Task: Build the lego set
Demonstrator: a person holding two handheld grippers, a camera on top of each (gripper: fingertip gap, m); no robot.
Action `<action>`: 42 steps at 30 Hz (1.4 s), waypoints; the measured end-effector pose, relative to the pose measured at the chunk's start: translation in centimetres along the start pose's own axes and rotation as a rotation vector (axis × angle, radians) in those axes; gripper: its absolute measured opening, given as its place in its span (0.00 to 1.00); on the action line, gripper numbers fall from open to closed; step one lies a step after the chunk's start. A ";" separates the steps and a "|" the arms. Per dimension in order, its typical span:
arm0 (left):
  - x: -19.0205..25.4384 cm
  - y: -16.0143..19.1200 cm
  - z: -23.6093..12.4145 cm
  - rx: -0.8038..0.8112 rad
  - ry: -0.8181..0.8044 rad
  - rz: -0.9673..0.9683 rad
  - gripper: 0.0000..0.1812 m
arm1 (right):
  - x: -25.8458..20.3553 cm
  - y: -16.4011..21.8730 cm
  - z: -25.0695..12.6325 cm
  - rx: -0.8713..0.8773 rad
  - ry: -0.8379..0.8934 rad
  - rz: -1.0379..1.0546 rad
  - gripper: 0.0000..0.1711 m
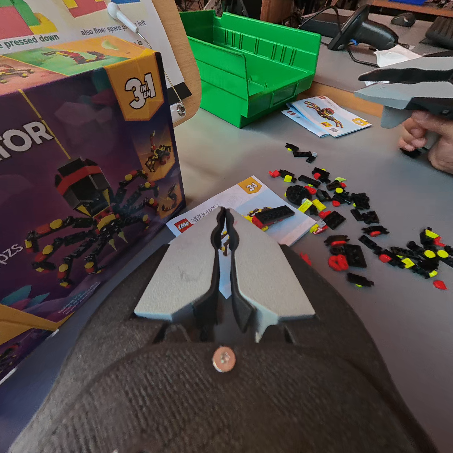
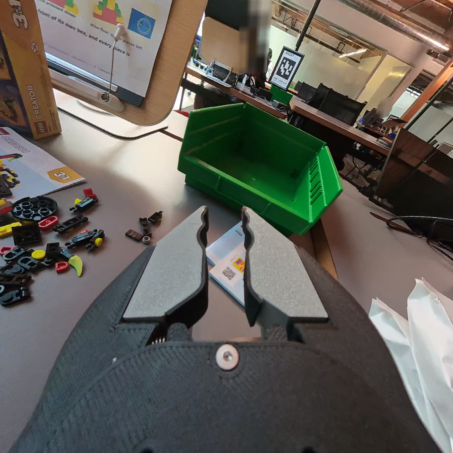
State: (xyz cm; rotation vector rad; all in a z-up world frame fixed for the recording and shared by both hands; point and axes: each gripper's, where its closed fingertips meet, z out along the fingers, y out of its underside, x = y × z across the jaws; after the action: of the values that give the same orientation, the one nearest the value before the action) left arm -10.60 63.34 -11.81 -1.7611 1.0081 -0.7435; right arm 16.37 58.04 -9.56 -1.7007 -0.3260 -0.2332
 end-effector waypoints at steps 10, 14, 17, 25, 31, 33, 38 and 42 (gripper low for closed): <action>0.1 -0.7 -0.7 0.061 0.005 0.001 0.00 | -0.5 0.0 -1.2 0.000 -0.010 0.018 0.04; 0.3 -0.8 -0.8 0.072 -0.027 0.049 0.00 | -0.9 0.0 -2.3 0.002 -0.006 0.027 0.04; 0.5 -0.7 -0.8 0.066 -0.031 0.057 0.00 | -1.3 0.0 -3.3 -0.002 -0.020 0.051 0.04; 0.9 -0.1 -0.6 0.024 -0.044 0.084 0.00 | -2.0 -0.1 -4.6 0.008 -0.057 0.070 0.02; 0.9 0.3 -0.2 -0.006 0.010 0.027 0.00 | -2.2 0.3 -3.7 -0.019 -0.107 0.059 0.03; 0.9 0.3 -0.2 -0.011 0.015 0.015 0.00 | -1.5 0.3 -3.2 -0.015 -0.099 0.069 0.03; 1.0 0.9 0.3 -0.058 0.026 0.015 0.00 | -0.4 0.3 -2.5 -0.003 -0.088 0.085 0.05; 0.9 1.2 0.5 -0.087 0.035 -0.005 0.00 | -0.2 0.2 -2.5 0.010 -0.076 0.086 0.06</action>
State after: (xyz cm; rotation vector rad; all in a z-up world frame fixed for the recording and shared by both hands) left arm -10.09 62.49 -13.11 -1.8310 1.0740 -0.7455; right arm 16.34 55.50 -9.43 -1.7124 -0.3086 -0.1035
